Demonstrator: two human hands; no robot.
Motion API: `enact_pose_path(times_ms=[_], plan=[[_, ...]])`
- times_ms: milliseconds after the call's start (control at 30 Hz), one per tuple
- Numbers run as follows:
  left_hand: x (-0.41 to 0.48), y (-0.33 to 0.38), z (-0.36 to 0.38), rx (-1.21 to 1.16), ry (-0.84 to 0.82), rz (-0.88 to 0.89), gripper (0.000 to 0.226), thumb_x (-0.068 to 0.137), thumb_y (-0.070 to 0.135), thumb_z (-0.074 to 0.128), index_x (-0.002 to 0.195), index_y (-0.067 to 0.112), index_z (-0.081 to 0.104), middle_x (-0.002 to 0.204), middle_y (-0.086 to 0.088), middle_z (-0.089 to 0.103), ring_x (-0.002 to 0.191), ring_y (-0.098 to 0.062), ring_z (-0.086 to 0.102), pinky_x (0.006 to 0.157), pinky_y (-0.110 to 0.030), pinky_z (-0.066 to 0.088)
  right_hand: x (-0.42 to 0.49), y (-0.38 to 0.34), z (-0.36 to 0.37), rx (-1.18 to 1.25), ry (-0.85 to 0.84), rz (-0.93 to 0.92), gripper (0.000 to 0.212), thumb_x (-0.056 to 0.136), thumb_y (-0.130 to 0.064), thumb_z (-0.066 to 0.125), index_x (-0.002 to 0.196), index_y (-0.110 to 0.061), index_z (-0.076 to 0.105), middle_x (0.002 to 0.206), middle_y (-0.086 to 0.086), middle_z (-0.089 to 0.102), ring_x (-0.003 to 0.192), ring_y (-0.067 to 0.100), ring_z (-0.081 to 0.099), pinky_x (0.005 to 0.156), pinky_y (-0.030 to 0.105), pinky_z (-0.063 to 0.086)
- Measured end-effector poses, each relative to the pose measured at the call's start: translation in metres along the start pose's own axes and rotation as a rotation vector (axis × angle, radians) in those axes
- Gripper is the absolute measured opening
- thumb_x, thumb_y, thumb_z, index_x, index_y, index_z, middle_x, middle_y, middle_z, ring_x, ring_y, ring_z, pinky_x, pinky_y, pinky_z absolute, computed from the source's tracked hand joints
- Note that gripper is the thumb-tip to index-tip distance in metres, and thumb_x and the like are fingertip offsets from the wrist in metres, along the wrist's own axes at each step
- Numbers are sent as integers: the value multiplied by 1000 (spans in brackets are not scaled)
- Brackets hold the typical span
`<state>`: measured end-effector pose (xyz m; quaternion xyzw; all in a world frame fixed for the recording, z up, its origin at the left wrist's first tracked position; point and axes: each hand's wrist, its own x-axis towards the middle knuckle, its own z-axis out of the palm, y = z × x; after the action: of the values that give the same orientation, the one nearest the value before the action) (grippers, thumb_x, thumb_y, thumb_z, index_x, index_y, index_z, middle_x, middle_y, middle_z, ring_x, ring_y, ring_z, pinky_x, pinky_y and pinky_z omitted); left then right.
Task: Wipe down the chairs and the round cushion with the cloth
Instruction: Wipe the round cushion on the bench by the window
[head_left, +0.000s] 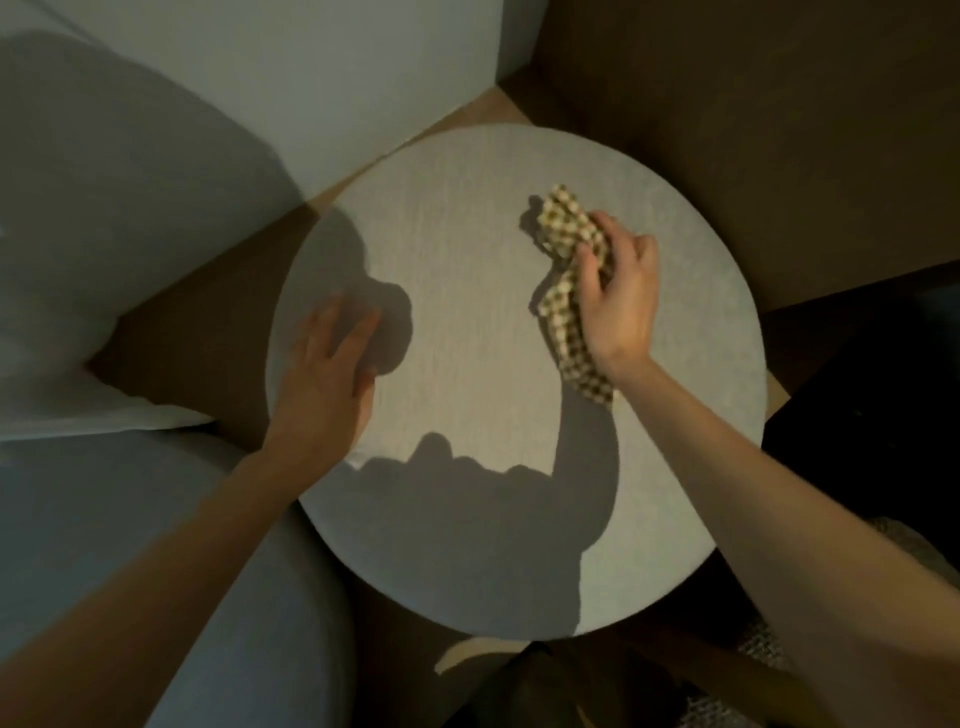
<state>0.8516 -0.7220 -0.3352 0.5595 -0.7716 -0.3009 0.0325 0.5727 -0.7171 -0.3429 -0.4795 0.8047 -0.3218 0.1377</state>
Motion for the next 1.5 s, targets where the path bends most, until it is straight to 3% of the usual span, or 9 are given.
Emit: enact_pose_path(times_ms=[267,500,633,767,900,1033,1200,1300,1500], plan=[[27,-4,0,41,15,-51,63,95,13,53,150,16,22,158,-16,11,145,-35,12,117,-46,14,-7,0,53,-266,31,-23,41,99,-23,46,137,-7,46,121,20,53,109,33,51,98,40,36],[4,-21,-1,-120,-9,-70,58,97,14,47,150,21,24,159,-9,12,146,-29,8,118,-44,14,-143,-41,53,-73,-516,-392,41,90,-18,59,130,-7,56,96,14,62,84,27,57,78,37,45],[-2,-29,-2,-186,-36,-90,57,98,15,45,149,27,23,160,-1,9,147,-21,6,119,-39,12,-166,-50,41,114,-674,-440,40,91,-22,55,129,-8,58,103,8,62,95,13,52,83,25,42],[-4,-29,-5,-212,6,-63,55,96,9,50,147,20,31,158,-10,17,145,-30,16,116,-47,21,-83,-46,33,160,-412,-155,43,92,-16,54,135,-10,51,122,16,55,105,26,55,90,29,45],[4,-24,-1,-217,39,-60,55,96,8,50,147,14,29,157,-15,16,145,-35,12,115,-52,18,29,-35,43,93,-80,2,44,97,-16,48,140,-8,44,134,12,45,117,11,44,99,6,26],[8,-24,1,-239,61,-79,56,97,9,50,148,15,28,158,-11,15,146,-32,6,117,-49,14,76,-30,74,-165,-17,204,46,101,-25,40,145,-13,36,143,12,40,132,25,36,112,31,22],[5,-24,3,-271,94,-104,57,96,8,50,148,13,28,158,-8,15,147,-29,5,118,-47,14,12,-59,94,-13,-304,-203,49,95,-15,52,142,-8,41,139,19,45,129,33,40,112,38,25],[-2,-24,4,-280,94,-115,59,96,8,50,149,9,24,158,-10,14,147,-28,8,118,-43,15,-39,-64,84,-14,-553,-470,50,88,-9,61,137,-6,49,106,21,57,99,34,52,84,33,34],[-37,-20,15,-299,2,-130,65,94,5,51,150,5,17,159,-14,7,147,-26,3,117,-31,9,-144,-39,38,-7,-730,-434,48,86,-18,63,133,-15,54,102,13,57,96,26,49,85,27,31]])
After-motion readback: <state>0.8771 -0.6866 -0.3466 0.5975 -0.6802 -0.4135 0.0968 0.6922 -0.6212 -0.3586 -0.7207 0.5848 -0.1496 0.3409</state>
